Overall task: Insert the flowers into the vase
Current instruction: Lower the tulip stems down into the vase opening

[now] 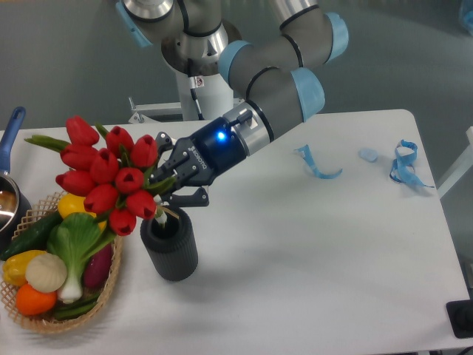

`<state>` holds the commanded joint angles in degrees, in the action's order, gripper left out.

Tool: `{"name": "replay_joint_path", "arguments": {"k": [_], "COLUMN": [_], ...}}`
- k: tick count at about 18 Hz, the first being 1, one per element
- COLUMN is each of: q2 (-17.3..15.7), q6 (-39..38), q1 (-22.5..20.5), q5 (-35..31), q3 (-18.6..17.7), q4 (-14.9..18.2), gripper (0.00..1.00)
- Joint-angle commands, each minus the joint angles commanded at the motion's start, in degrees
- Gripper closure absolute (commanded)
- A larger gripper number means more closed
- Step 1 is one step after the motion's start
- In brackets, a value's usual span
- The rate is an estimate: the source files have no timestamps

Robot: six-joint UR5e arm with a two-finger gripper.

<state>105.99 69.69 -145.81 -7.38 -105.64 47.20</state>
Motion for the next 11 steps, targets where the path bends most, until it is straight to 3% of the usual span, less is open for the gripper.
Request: {"name": "replay_joint_path", "arguments": {"k": [11], "q2": [2.63], "q6": [8.35], "q1": [0.00], "q5": [-0.44], "q3": [-5.01], "q4": [-0.17], "gripper": [0.85]}}
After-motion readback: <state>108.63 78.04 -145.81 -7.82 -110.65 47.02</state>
